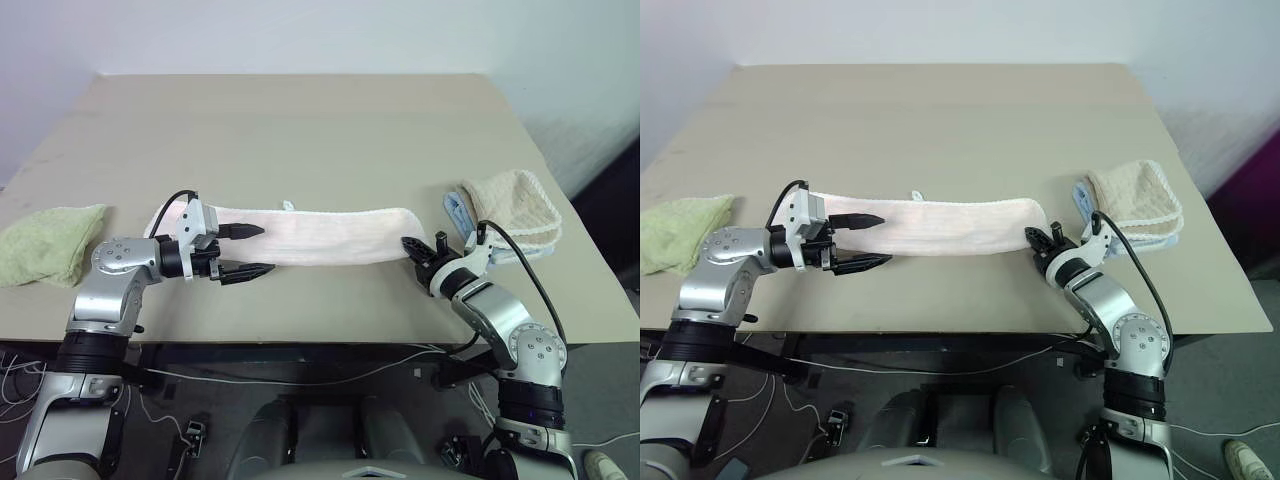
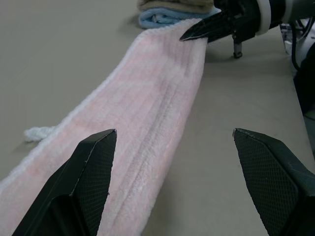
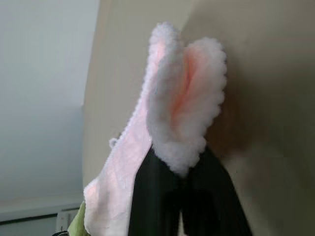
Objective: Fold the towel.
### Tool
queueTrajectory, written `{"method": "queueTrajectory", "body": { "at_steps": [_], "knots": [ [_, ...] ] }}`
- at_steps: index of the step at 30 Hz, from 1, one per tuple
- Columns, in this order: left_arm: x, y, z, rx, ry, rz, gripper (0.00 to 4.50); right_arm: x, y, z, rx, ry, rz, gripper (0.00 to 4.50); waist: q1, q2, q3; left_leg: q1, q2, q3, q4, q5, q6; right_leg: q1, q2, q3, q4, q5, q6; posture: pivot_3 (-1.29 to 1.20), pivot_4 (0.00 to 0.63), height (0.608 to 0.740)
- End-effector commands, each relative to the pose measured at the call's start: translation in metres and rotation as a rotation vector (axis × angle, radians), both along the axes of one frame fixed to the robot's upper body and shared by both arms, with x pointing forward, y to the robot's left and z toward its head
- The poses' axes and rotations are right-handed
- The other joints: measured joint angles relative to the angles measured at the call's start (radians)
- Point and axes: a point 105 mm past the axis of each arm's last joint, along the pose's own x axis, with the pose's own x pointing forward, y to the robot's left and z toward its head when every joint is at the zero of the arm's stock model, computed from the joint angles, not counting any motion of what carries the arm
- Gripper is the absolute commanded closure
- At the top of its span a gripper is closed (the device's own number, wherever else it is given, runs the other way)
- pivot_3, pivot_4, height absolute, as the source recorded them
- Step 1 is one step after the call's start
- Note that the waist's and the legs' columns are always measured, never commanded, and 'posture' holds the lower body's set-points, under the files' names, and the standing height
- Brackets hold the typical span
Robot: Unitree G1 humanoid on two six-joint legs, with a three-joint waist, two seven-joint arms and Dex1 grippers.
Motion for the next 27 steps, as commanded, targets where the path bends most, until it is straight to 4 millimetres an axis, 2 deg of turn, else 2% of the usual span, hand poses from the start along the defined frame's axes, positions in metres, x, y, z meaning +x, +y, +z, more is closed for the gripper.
{"method": "queueTrajectory", "body": {
  "at_steps": [1,9,12,16,18,19,22,25,27],
  "knots": [
    [0.0,-0.002,0.006,0.003,-0.028,-0.012,0.54,-0.007,-0.034,0.009,-0.039,-0.027,-0.113,4.45,0.008,0.0,0.0,0.0,0.0,0.0,0.0,0.0,0.0,0.0,0.0,0.0,-0.001,0.0,0.0,0.0,0.15,0.74],
    [0.002,-0.002,0.001,0.007,-0.025,-0.005,0.54,-0.017,-0.067,0.05,-0.252,-0.156,-0.097,4.45,0.016,0.001,0.001,-0.002,-0.001,0.0,0.0,0.0,0.0,-0.001,-0.001,0.0,-0.001,0.0,0.0,0.0,0.15,0.74],
    [0.003,-0.003,0.0,0.006,-0.027,-0.004,0.54,-0.019,-0.065,0.062,-0.387,-0.201,-0.024,4.45,0.013,0.001,0.001,-0.002,0.0,0.0,-0.001,0.0,0.0,-0.001,0.0,0.0,-0.001,0.0,0.0,0.0,0.15,0.74],
    [0.003,-0.005,-0.002,0.006,-0.025,-0.004,0.54,-0.014,-0.023,0.086,-0.666,-0.346,0.21,4.45,0.006,0.002,0.001,-0.002,0.0,0.001,0.0,0.0,0.0,-0.002,0.0,0.0,-0.001,0.0,0.0,0.0,0.15,0.74],
    [0.003,-0.006,-0.002,0.002,-0.028,-0.003,0.54,-0.014,0.008,0.089,-0.805,-0.416,0.372,4.45,0.003,0.002,0.001,-0.002,0.001,0.001,0.0,0.0,0.0,-0.002,0.001,0.0,-0.001,0.0,0.0,0.0,0.15,0.74],
    [0.004,-0.007,-0.002,0.0,-0.03,-0.003,0.54,-0.015,0.016,0.088,-0.845,-0.435,0.419,4.45,0.002,0.002,0.001,-0.002,0.001,0.0,-0.001,0.0,0.0,-0.002,0.001,0.0,-0.001,0.0,0.0,0.0,0.15,0.74],
    [0.005,-0.009,-0.001,-0.006,-0.035,0.001,0.54,-0.008,0.042,0.082,-0.921,-0.478,0.525,4.45,0.005,0.001,0.001,-0.003,0.001,-0.001,-0.001,0.0,0.0,-0.002,0.001,-0.001,-0.003,0.0,0.0,0.0,0.15,0.74],
    [0.004,-0.01,-0.001,-0.013,-0.039,0.005,0.54,-0.003,0.076,0.061,-1.035,-0.519,0.683,4.45,0.013,0.001,0.001,-0.003,0.0,0.0,0.0,0.0,0.0,-0.002,0.0,-0.001,-0.003,0.0,0.0,0.0,0.15,0.74],
    [0.004,-0.011,-0.001,-0.019,-0.043,0.012,0.54,0.001,0.089,0.047,-1.042,-0.514,0.726,4.45,0.014,0.001,0.001,-0.003,0.0,-0.001,0.0,0.0,0.0,-0.003,0.0,-0.001,-0.003,0.0,0.0,0.0,0.15,0.74]
  ]
}}
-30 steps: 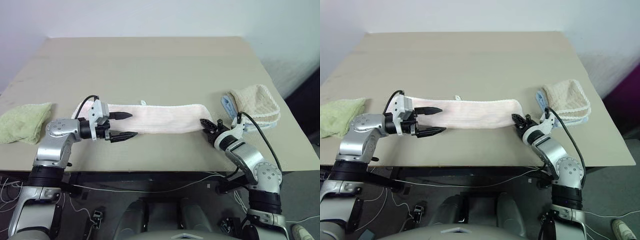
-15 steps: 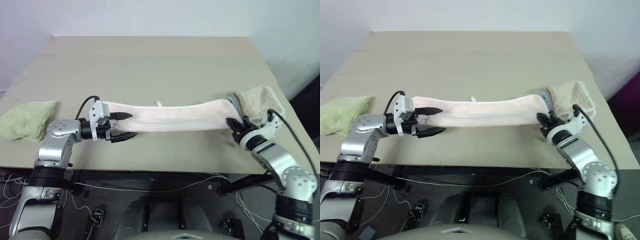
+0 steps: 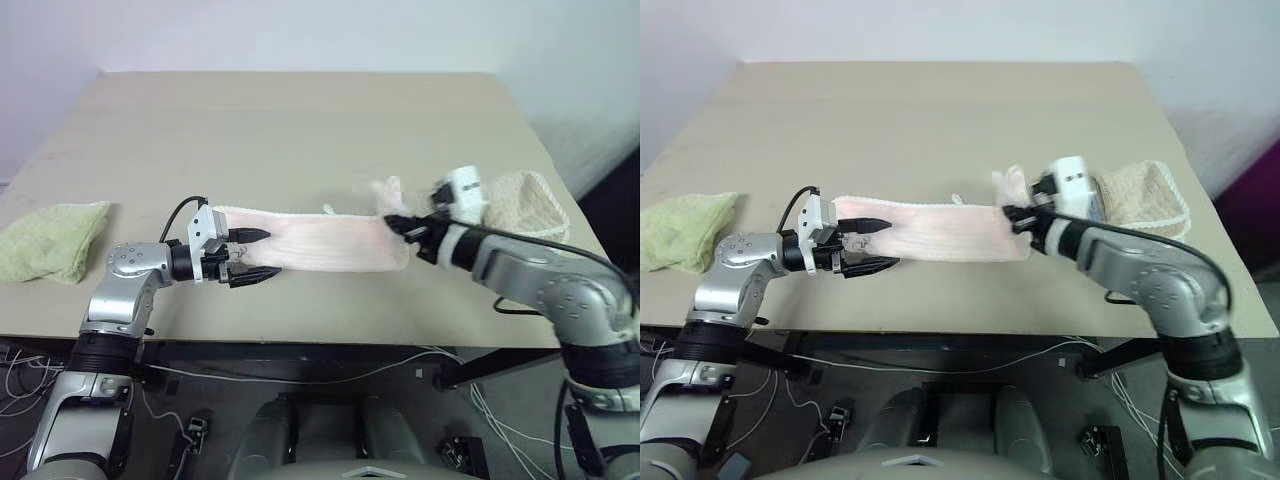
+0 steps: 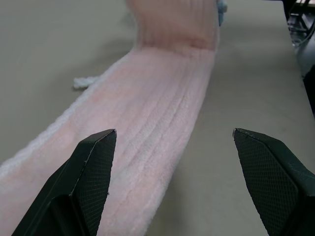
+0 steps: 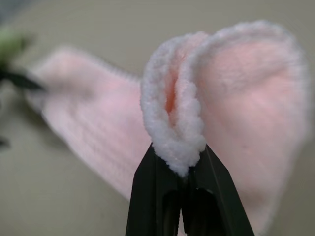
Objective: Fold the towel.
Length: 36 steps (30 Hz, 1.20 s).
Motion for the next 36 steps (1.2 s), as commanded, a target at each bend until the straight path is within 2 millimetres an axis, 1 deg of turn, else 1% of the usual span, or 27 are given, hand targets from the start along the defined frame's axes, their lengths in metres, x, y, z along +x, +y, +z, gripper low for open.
{"method": "queueTrajectory", "body": {
  "at_steps": [1,5,10,13,14,18,21,23,25,28,31,32,34,36],
  "knots": [
    [0.0,-0.002,0.011,-0.01,-0.059,0.003,0.54,0.006,0.02,-0.015,-0.057,-0.02,0.065,4.45,0.001,0.0,0.0,0.0,0.0,0.0,0.0,0.0,0.0,0.0,0.0,0.0,0.0,0.0,0.0,0.0,0.15,0.74],
    [-0.003,-0.001,0.011,-0.013,-0.062,0.015,0.54,0.01,0.028,-0.028,-0.088,-0.021,0.092,4.45,0.004,0.0,0.0,-0.001,-0.001,0.0,0.0,0.0,0.0,-0.001,-0.001,0.0,0.0,0.0,0.0,0.0,0.15,0.74],
    [-0.005,0.001,0.01,-0.013,-0.06,0.03,0.54,0.011,0.032,-0.031,-0.081,-0.021,0.106,4.45,0.001,0.0,0.0,-0.001,-0.001,0.0,0.0,0.0,0.0,-0.002,0.0,0.0,0.0,0.0,0.0,0.0,0.15,0.74],
    [-0.005,0.001,0.01,-0.014,-0.059,0.032,0.54,0.012,0.034,-0.026,-0.046,-0.027,0.108,3.77,0.001,0.0,0.0,-0.001,-0.001,0.0,0.0,0.0,0.0,-0.002,0.0,0.0,0.0,0.0,0.0,0.0,0.15,0.74],
    [-0.004,0.001,0.01,-0.015,-0.059,0.032,0.54,0.012,0.034,-0.024,-0.034,-0.035,0.104,3.48,0.001,0.0,0.0,-0.001,-0.001,0.0,0.0,0.0,0.0,-0.002,0.0,0.0,0.001,0.0,0.0,0.0,0.15,0.74],
    [-0.004,-0.001,0.01,-0.017,-0.058,0.029,0.54,0.01,0.036,-0.01,0.021,-0.07,0.105,2.15,0.001,0.0,0.0,-0.001,-0.001,0.0,0.0,0.0,0.0,-0.002,0.0,0.0,0.0,0.0,0.0,0.0,0.15,0.74],
    [-0.006,-0.002,0.01,-0.019,-0.056,0.026,0.54,0.003,0.035,0.007,0.059,-0.124,0.11,1.14,0.001,0.0,0.0,-0.001,-0.001,0.0,0.0,0.0,0.0,-0.002,-0.001,0.0,0.0,0.0,0.0,0.0,0.15,0.74],
    [-0.006,-0.001,0.01,-0.023,-0.056,0.031,0.54,-0.008,0.033,0.018,0.101,-0.142,0.143,1.14,0.002,0.0,0.0,-0.001,-0.001,0.0,0.0,0.0,0.0,-0.002,-0.001,0.0,0.0,0.0,0.0,0.0,0.15,0.74],
    [-0.008,0.001,0.011,-0.033,-0.054,0.046,0.54,-0.018,0.026,0.028,0.137,-0.159,0.166,1.14,0.003,0.0,0.0,-0.001,-0.001,0.0,0.0,0.0,0.0,-0.002,-0.001,0.0,0.0,0.0,0.0,0.0,0.15,0.74],
    [-0.009,0.004,0.011,-0.049,-0.048,0.067,0.54,-0.02,0.012,0.034,0.162,-0.164,0.142,1.14,0.002,0.0,0.0,-0.001,-0.001,-0.001,-0.001,0.0,0.0,-0.001,-0.001,0.0,0.0,0.0,0.0,0.0,0.15,0.74],
    [-0.012,0.006,0.011,-0.076,-0.039,0.092,0.54,-0.006,-0.003,0.028,0.165,-0.164,0.062,1.75,0.0,0.0,0.0,-0.001,0.0,-0.001,-0.001,0.0,0.0,-0.002,-0.001,0.0,0.0,0.0,0.0,0.0,0.15,0.74],
    [-0.012,0.007,0.011,-0.094,-0.031,0.109,0.54,-0.001,-0.004,0.024,0.154,-0.172,0.052,2.09,-0.002,0.0,0.0,-0.001,0.0,-0.001,-0.001,0.0,0.0,-0.002,-0.001,0.0,0.0,0.0,0.0,0.0,0.15,0.74],
    [-0.013,0.009,0.01,-0.133,-0.003,0.147,0.54,0.011,0.0,0.014,0.14,-0.184,0.045,2.76,-0.003,0.0,0.0,-0.001,0.0,0.0,-0.001,0.0,0.0,-0.002,-0.001,0.0,0.0,0.0,0.0,0.0,0.15,0.74],
    [-0.017,0.011,0.007,-0.17,0.027,0.18,0.54,0.021,0.008,0.002,0.138,-0.185,0.059,3.45,-0.006,0.0,0.0,0.0,0.0,0.0,-0.001,0.0,0.0,-0.002,0.0,0.001,0.0,0.0,0.0,0.0,0.15,0.74]
  ]
}}
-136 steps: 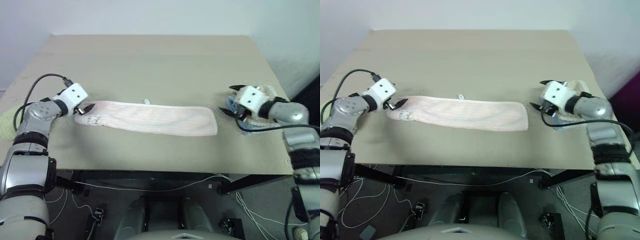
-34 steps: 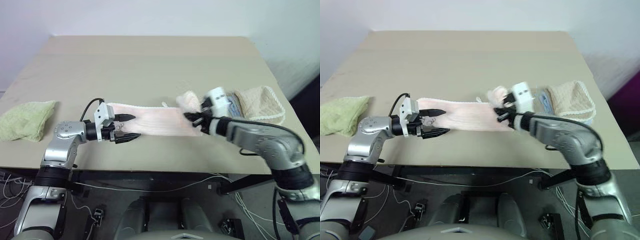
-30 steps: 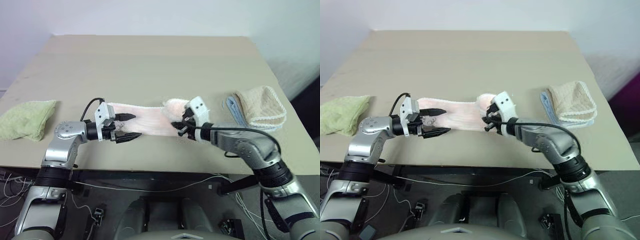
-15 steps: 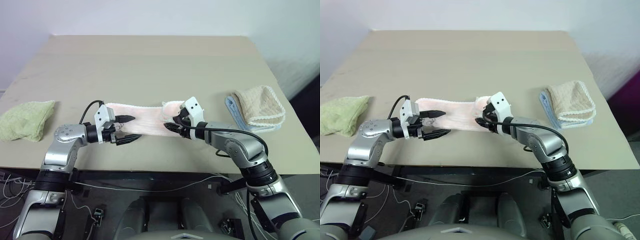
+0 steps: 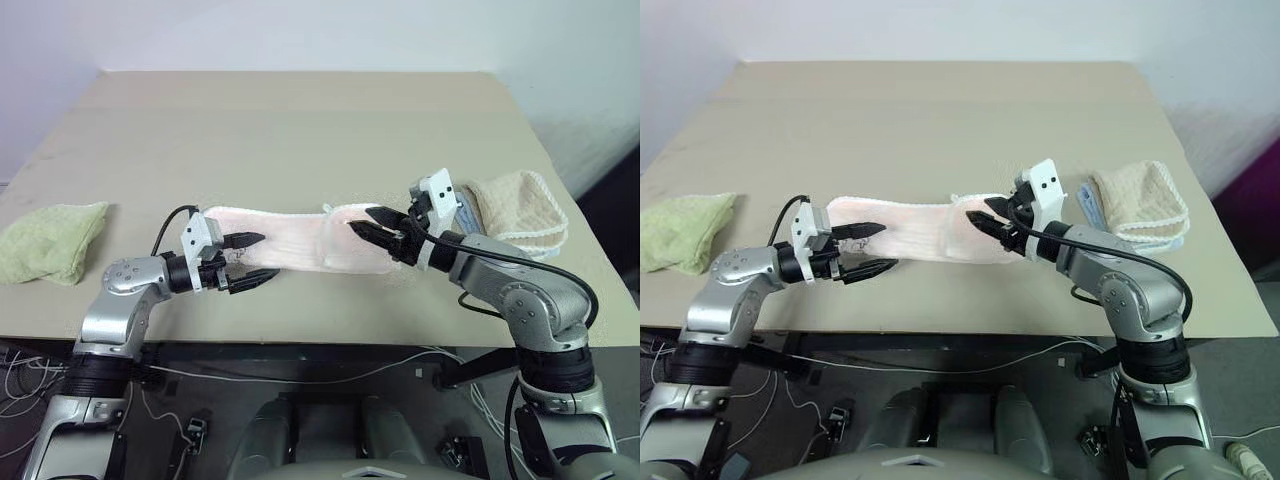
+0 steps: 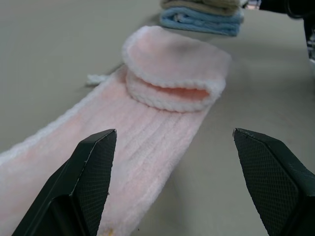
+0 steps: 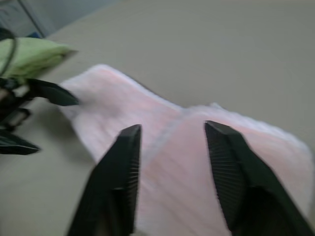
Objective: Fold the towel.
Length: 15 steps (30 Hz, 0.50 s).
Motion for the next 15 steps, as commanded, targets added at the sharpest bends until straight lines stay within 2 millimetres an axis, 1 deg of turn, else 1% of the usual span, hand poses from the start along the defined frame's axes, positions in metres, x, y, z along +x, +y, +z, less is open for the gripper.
{"method": "queueTrajectory", "body": {
  "at_steps": [1,2,3,5,7,9,11,12,13,15],
  "knots": [
    [-0.006,0.002,0.01,-0.087,0.0,0.054,0.54,0.014,0.015,-0.011,-0.007,-0.052,0.034,3.79,-0.001,0.0,0.0,0.0,0.0,0.0,0.0,0.0,0.0,0.0,0.0,0.0,0.0,0.0,0.0,0.0,0.15,0.74],
    [-0.008,0.003,0.01,-0.109,0.013,0.072,0.54,0.018,0.018,-0.018,-0.02,-0.049,0.041,4.19,-0.002,0.0,0.0,0.0,0.0,0.0,0.0,0.0,0.0,0.0,0.0,0.0,0.0,0.0,0.0,0.0,0.15,0.74],
    [-0.01,0.004,0.01,-0.125,0.021,0.096,0.54,0.021,0.02,-0.028,-0.035,-0.037,0.047,4.48,-0.001,0.0,0.0,0.0,0.0,0.0,0.0,0.0,0.0,0.0,0.0,0.0,0.0,0.0,0.0,0.0,0.15,0.74],
    [-0.011,0.008,0.01,-0.182,0.046,0.168,0.54,0.027,0.022,-0.053,-0.088,-0.006,0.045,4.48,0.001,0.0,0.0,0.0,0.0,0.0,0.0,0.0,0.0,0.0,0.0,0.0,0.0,0.0,0.0,0.0,0.15,0.74],
    [-0.011,0.01,0.011,-0.242,0.066,0.237,0.54,0.031,0.02,-0.07,-0.124,0.02,0.03,4.48,0.005,0.0,0.0,0.0,0.0,0.0,0.0,0.0,0.0,0.0,0.0,0.0,0.0,0.0,0.0,0.0,0.15,0.74],
    [-0.013,0.013,0.01,-0.314,0.097,0.319,0.54,0.032,0.018,-0.082,-0.121,0.049,0.02,4.48,0.004,0.0,0.0,0.0,0.0,0.0,0.0,0.0,0.0,0.0,0.0,0.0,0.0,0.0,0.0,0.0,0.15,0.74],
    [-0.018,0.013,0.008,-0.342,0.116,0.377,0.54,0.031,0.017,-0.085,-0.119,0.047,0.027,4.48,0.004,-0.002,-0.001,0.002,0.0,0.0,0.001,0.0,0.0,0.002,0.0,0.0,0.0,0.0,0.0,0.0,0.15,0.74],
    [-0.02,0.013,0.007,-0.358,0.125,0.403,0.54,0.029,0.017,-0.083,-0.113,0.034,0.036,4.48,0.004,-0.002,-0.001,0.002,0.0,0.0,0.0,0.0,0.0,0.003,0.0,0.0,0.0,0.0,0.0,0.0,0.15,0.74],
    [-0.022,0.013,0.007,-0.373,0.13,0.424,0.54,0.028,0.017,-0.078,-0.105,0.013,0.046,4.48,0.004,-0.001,-0.001,0.003,0.0,0.0,0.0,0.0,0.0,0.003,0.0,0.0,0.0,0.0,0.0,0.0,0.15,0.74],
    [-0.025,0.017,0.007,-0.401,0.138,0.48,0.54,0.024,0.017,-0.058,-0.091,-0.068,0.079,4.48,0.005,-0.001,-0.001,0.002,0.0,0.0,0.0,0.0,0.0,0.003,0.0,0.0,0.0,0.0,0.0,0.0,0.15,0.74]
  ]
}}
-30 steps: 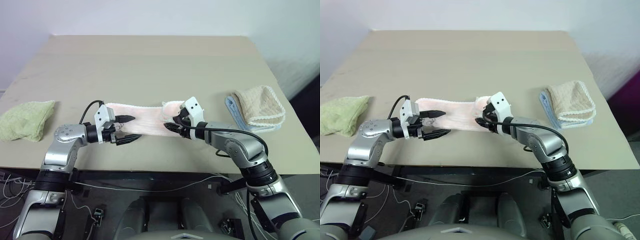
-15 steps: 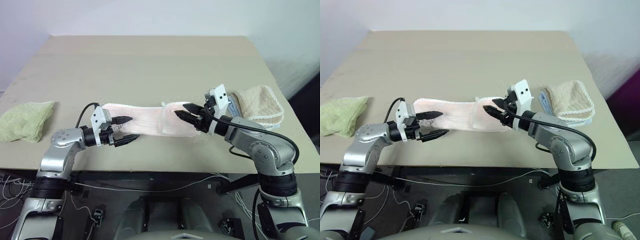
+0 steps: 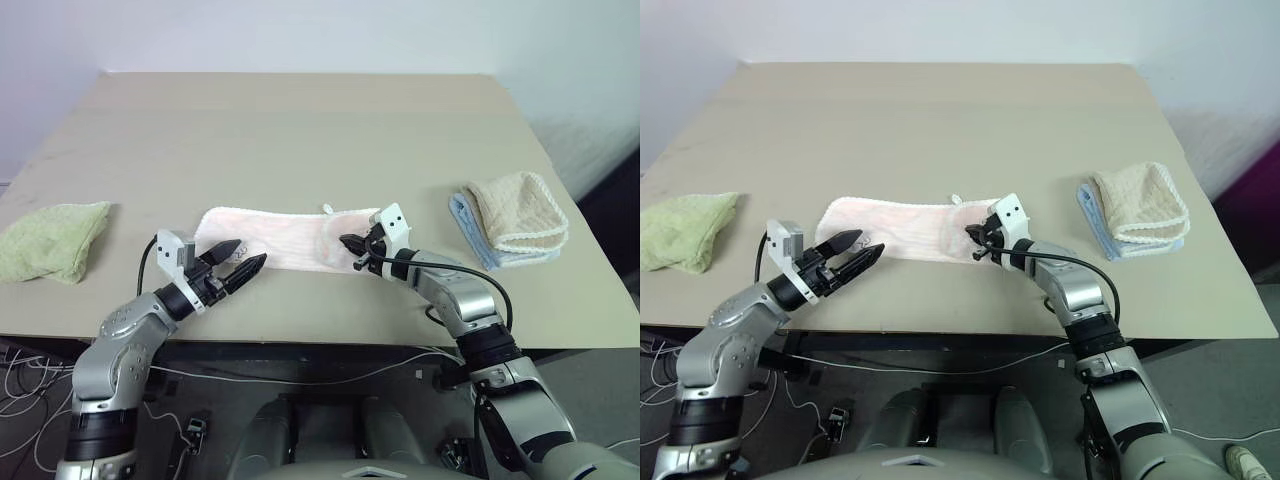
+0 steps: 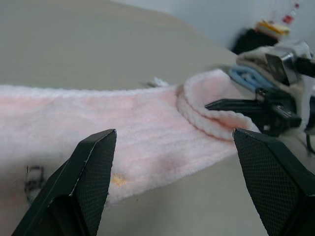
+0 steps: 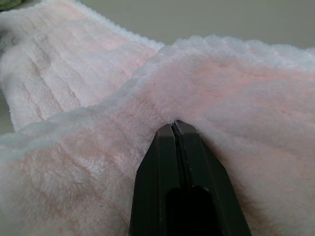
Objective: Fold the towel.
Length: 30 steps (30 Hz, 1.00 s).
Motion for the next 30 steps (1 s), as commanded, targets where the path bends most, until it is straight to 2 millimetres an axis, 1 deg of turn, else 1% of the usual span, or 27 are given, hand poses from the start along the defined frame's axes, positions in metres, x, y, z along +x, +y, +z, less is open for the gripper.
{"method": "queueTrajectory", "body": {
  "at_steps": [1,4,6,7,9,11,13,15,17,20,23,25,30],
  "knots": [
    [-0.004,0.013,0.017,-0.04,-0.031,0.116,0.54,-0.008,-0.003,0.029,0.015,-0.118,0.051,4.48,0.002,0.0,0.0,0.0,0.0,0.0,0.0,0.0,0.0,0.0,0.0,0.0,0.0,0.0,0.0,0.0,0.15,0.74],
    [-0.005,0.031,0.016,-0.142,0.014,0.257,0.54,-0.018,-0.006,0.068,0.051,-0.23,0.11,4.48,0.003,0.001,0.0,-0.001,0.0,0.0,0.0,0.0,0.0,0.0,0.0,0.0,0.0,0.0,0.0,0.0,0.15,0.74],
    [-0.01,0.042,0.013,-0.214,0.046,0.335,0.54,-0.024,-0.01,0.088,0.063,-0.278,0.133,4.48,0.002,0.001,0.0,-0.001,0.0,0.0,0.0,0.0,0.0,0.0,0.0,0.0,0.0,0.0,0.0,0.0,0.15,0.74],
    [-0.011,0.047,0.009,-0.24,0.075,0.377,0.37,-0.023,-0.013,0.095,0.057,-0.301,0.129,4.5,0.002,0.001,0.0,-0.001,0.0,0.0,0.0,0.0,0.0,-0.001,0.0,0.0,-0.001,0.0,0.0,0.0,0.15,0.74],
    [-0.013,0.055,0.0,-0.285,0.131,0.438,0.02,-0.021,-0.017,0.103,0.048,-0.322,0.121,4.5,0.002,0.001,0.0,-0.001,0.0,0.0,0.0,0.0,0.0,0.0,0.0,0.0,-0.001,0.0,0.0,0.0,0.15,0.74],
    [-0.013,0.061,-0.008,-0.349,0.183,0.487,0.02,-0.018,-0.02,0.107,0.038,-0.334,0.112,4.5,0.003,0.0,0.0,-0.001,0.0,0.0,0.0,0.0,0.0,0.0,0.0,0.0,-0.001,0.0,0.0,0.0,0.15,0.74],
    [-0.012,0.063,-0.014,-0.382,0.231,0.508,0.02,-0.016,-0.021,0.11,0.035,-0.345,0.106,4.5,0.005,0.0,0.0,-0.001,0.0,0.0,0.0,0.0,0.0,0.0,0.0,0.0,-0.001,0.0,0.0,0.0,0.15,0.74],
    [-0.008,0.059,-0.025,-0.392,0.305,0.508,0.02,-0.016,-0.02,0.113,0.039,-0.355,0.109,4.5,0.006,0.0,0.0,-0.001,0.0,0.0,0.0,0.0,0.0,0.0,0.0,0.0,-0.001,0.0,0.0,0.0,0.15,0.74],
    [-0.005,0.055,-0.03,-0.413,0.347,0.499,0.02,-0.017,-0.019,0.113,0.042,-0.358,0.113,4.5,0.008,0.001,0.0,-0.001,-0.001,0.0,0.0,0.0,0.0,0.0,0.0,-0.001,-0.001,0.0,0.0,0.0,0.15,0.74],
    [0.005,0.045,-0.038,-0.416,0.424,0.441,0.02,-0.02,-0.017,0.11,0.046,-0.35,0.116,4.5,0.013,0.002,0.0,0.0,-0.001,-0.001,0.0,0.0,0.0,0.001,0.0,-0.001,-0.001,0.0,0.0,0.0,0.15,0.74],
    [0.012,0.041,-0.038,-0.464,0.457,0.41,0.02,-0.025,-0.015,0.107,0.047,-0.346,0.12,4.5,0.024,0.003,-0.001,0.001,-0.002,-0.001,0.001,0.0,0.0,0.003,0.0,-0.002,-0.001,0.0,0.0,0.0,0.15,0.74],
    [0.019,0.034,-0.034,-0.497,0.471,0.372,0.02,-0.028,-0.014,0.104,0.047,-0.344,0.118,4.5,0.033,0.004,-0.001,0.001,-0.002,-0.001,0.001,0.0,0.0,0.004,0.0,-0.002,-0.001,0.0,0.0,0.0,0.15,0.74],
    [0.034,0.02,-0.028,-0.518,0.493,0.308,0.02,-0.033,-0.013,0.101,0.054,-0.333,0.109,4.5,0.041,0.004,-0.002,0.002,-0.003,-0.003,0.002,0.0,0.0,0.006,-0.002,-0.004,-0.002,0.0,0.0,0.0,0.15,0.74]
  ]
}}
